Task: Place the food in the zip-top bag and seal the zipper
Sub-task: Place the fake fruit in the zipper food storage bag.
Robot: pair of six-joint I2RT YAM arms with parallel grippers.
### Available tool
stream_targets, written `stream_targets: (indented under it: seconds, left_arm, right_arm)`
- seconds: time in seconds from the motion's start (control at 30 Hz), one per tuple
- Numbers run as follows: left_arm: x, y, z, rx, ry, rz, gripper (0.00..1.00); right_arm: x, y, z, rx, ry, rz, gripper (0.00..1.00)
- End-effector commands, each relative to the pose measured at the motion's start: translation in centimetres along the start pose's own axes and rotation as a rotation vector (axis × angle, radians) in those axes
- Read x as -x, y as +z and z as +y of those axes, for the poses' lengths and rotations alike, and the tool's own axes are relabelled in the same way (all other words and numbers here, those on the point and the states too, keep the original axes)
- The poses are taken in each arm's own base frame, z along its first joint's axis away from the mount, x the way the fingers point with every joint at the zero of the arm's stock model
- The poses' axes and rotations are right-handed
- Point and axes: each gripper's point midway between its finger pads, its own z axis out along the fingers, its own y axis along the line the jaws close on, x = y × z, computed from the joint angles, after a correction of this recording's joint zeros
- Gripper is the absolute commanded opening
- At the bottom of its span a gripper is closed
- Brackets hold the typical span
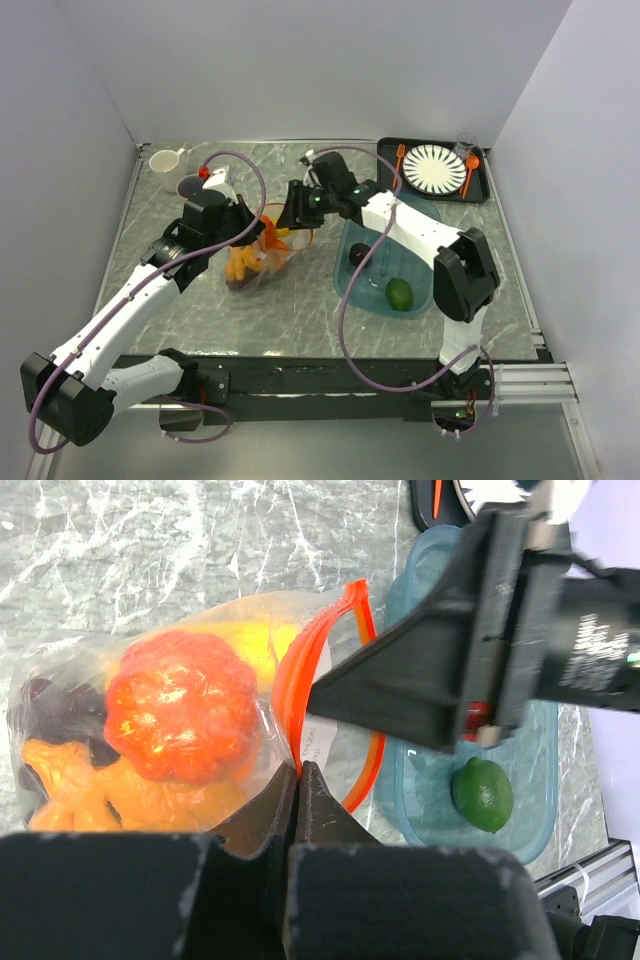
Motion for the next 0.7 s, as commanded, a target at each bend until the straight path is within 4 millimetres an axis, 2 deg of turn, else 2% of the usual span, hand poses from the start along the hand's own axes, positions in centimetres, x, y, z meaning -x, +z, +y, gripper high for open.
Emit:
stream_targets:
  seconds: [0.0, 0.07, 0.2, 0.27, 0.3, 0.33, 0.43, 0.57, 0.67]
  left_arm:
    - [1.6, -0.7, -1.5, -0.058, -0.012, -0.052, 0.02]
    - [1.5, -0.7, -1.5, -0.057, -0.012, -0.051, 0.02]
    - [1.5, -0.6, -1.5, -0.057, -0.013, -0.051, 0.02]
    - [1.5, -0.6, -1.5, -0.057, -0.012, -0.051, 0.02]
    - [1.5, -0.6, -1.5, -0.055, -0.010, -0.048, 0.02]
    - [1.4, -0.5, -1.4, -0.052, -0.004, -0.044, 0.02]
    - [1.5, -0.6, -1.3, -0.040, 0.001, -0.043, 0.02]
    - [1.6, -0.7, -1.2, -0.038, -0.003, -0.051, 0.02]
    - [1.5, -0.5, -1.1, -0.033, -0.001, -0.046, 0.02]
  right_arm:
    - [2.0, -2.6, 2.3, 0.083, -0.041, -0.090, 0.33]
    - [1.7, -2.2, 2.4, 0.093, -0.034, -0.070, 0.24]
    - [1.6, -1.1, 3.3, 0.139, -0.042, -0.045, 0.22]
    - [1.0, 0.7, 2.8, 0.128, -0.039, -0.013, 0.22]
    - [1.2, 1.1, 3.4, 0.134, -0.041, -0.006, 0.22]
    - [0.2, 2.4, 3.6, 0.146, -0.045, 0.029, 0.22]
    - [-0.6, 3.9, 4.4, 0.155, -0.060, 0.043, 0.21]
    - [-0.7, 4.2, 3.9, 0.143, -0.075, 0.062, 0.20]
    - [-1.1, 3.2, 2.0, 0.067, -0.087, 0.054, 0.21]
